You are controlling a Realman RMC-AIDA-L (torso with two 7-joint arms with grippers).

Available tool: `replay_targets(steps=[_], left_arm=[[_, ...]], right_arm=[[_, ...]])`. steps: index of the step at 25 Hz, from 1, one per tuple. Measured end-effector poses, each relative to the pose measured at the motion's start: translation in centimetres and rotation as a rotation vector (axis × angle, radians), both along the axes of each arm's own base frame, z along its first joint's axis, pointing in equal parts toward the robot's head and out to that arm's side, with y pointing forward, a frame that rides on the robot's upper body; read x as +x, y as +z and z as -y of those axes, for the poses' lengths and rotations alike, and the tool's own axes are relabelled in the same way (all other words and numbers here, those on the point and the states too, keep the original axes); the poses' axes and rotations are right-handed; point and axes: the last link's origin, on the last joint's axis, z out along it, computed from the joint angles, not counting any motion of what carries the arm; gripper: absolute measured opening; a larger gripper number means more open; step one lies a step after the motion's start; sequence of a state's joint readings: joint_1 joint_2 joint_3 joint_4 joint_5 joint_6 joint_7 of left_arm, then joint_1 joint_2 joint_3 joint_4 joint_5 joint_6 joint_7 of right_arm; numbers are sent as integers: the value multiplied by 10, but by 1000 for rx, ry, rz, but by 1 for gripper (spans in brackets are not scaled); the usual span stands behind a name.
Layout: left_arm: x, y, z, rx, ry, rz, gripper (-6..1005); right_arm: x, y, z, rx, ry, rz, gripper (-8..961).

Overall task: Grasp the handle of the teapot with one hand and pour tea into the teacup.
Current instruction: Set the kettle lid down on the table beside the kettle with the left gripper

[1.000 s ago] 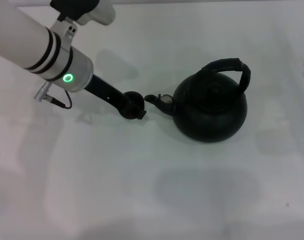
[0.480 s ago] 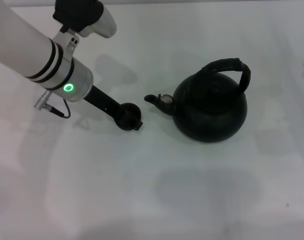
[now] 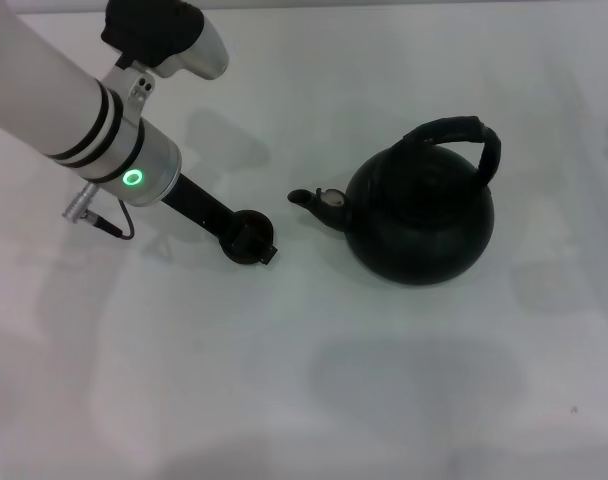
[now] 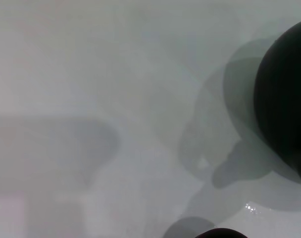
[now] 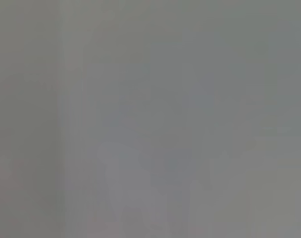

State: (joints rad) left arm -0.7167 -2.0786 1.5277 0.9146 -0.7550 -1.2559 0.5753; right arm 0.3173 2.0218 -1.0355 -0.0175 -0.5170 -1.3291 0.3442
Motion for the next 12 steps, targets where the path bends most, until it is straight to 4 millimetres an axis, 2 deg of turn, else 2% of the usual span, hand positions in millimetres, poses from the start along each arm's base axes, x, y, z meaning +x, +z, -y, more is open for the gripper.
replay_targets(steps=[12], left_arm=[[-1, -2, 3, -4, 8, -11, 704]], right_arm=[[1, 0, 1, 1, -2, 2, 872]])
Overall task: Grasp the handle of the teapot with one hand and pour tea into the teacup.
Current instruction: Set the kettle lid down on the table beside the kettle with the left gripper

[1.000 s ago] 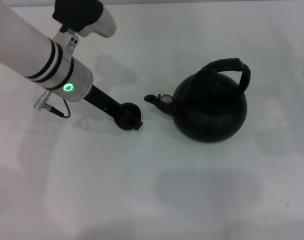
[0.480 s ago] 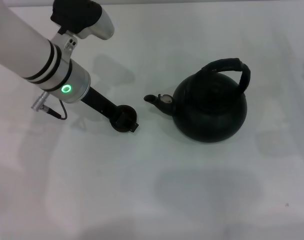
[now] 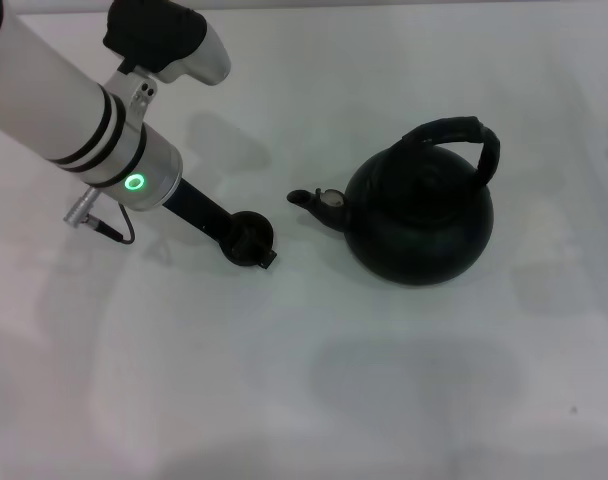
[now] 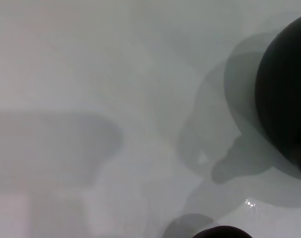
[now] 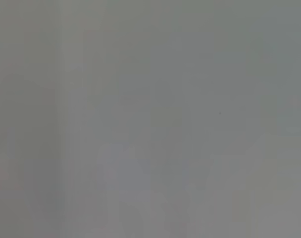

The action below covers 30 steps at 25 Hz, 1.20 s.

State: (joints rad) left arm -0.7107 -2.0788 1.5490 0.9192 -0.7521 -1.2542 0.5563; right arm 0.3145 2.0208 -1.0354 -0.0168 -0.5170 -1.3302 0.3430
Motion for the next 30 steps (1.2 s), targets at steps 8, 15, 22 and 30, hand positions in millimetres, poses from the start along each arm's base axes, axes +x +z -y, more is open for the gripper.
replay_targets(steps=[8, 15, 22, 30], left_arm=[[-1, 0, 1, -6, -3, -1, 726], [4, 2, 1, -2, -13, 7, 785], [9, 10, 5, 9, -29, 27, 838], [1, 20, 20, -5, -4, 29, 846]], right_arm=[[1, 0, 1, -1, -3, 3, 873], [1, 0, 1, -2, -7, 6, 873], [2, 0, 1, -2, -8, 8, 874], [2, 2, 2, 5, -6, 9, 872]])
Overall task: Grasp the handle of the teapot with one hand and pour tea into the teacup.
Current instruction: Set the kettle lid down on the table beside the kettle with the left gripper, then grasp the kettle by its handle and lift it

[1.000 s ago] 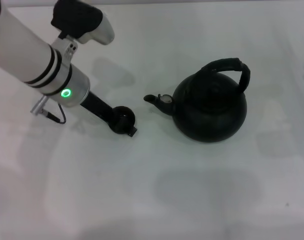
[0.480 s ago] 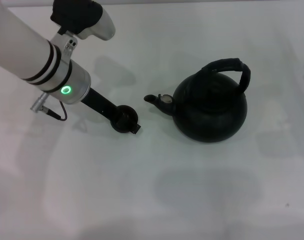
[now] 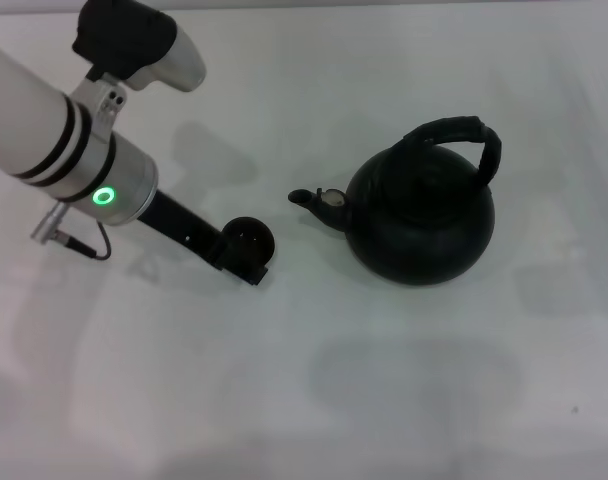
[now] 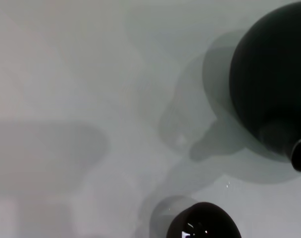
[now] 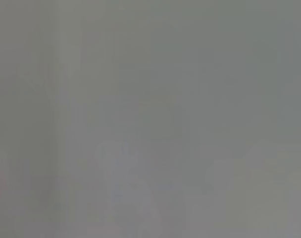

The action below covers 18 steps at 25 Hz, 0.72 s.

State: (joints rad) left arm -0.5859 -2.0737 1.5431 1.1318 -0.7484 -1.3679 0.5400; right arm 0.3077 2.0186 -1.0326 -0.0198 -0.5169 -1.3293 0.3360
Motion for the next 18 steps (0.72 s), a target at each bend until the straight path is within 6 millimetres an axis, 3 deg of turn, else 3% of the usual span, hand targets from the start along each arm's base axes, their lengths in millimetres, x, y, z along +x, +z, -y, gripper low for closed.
replay_targets(steps=[12, 18], left_arm=[[-12, 12, 18, -6, 38, 6, 845], [-9, 15, 34, -52, -2, 69, 844]], right_arm=[[-2, 2, 2, 9, 18, -2, 873], [1, 5, 12, 18, 25, -4, 872]])
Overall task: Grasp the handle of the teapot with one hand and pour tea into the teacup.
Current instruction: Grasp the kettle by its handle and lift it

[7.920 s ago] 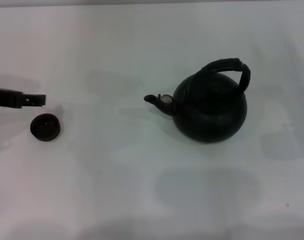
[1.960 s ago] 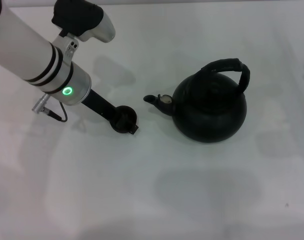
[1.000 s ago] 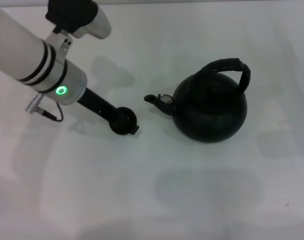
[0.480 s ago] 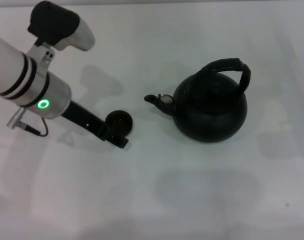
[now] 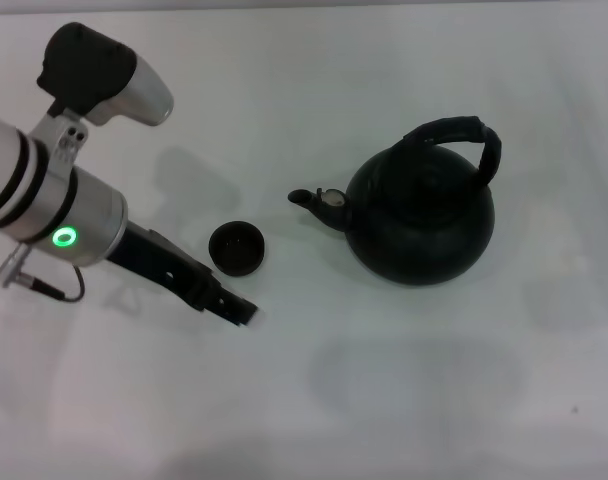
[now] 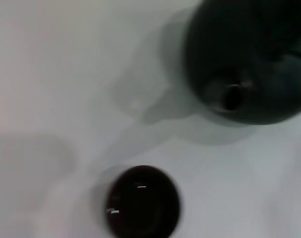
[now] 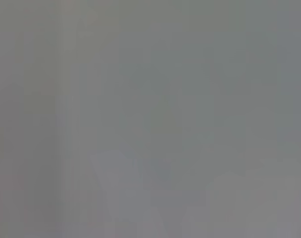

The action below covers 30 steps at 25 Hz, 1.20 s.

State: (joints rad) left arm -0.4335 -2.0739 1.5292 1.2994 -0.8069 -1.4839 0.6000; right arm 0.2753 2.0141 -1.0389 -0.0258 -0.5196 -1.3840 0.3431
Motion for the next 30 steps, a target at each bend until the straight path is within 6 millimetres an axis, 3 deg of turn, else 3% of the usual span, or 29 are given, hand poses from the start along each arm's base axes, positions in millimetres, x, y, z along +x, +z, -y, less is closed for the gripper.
replay_targets(steps=[5, 9, 14, 18, 24, 30], left_arm=[[8, 7, 22, -45, -161, 207, 843], [4, 15, 36, -31, -288, 350, 843], [-15, 38, 30, 112, -282, 491, 842], [-42, 59, 31, 305, -350, 662, 842], [-87, 78, 44, 670, -390, 775, 841], [-115, 83, 59, 866, -375, 763, 840]], right_arm=[[3, 10, 25, -25, 65, -22, 871], [6, 24, 42, -76, 104, -30, 870], [3, 23, 59, -241, 96, -9, 869], [-11, 24, 71, -377, 69, 41, 868], [-42, 11, 60, -509, 128, 35, 868], [-63, -17, 25, -582, 187, 76, 867]])
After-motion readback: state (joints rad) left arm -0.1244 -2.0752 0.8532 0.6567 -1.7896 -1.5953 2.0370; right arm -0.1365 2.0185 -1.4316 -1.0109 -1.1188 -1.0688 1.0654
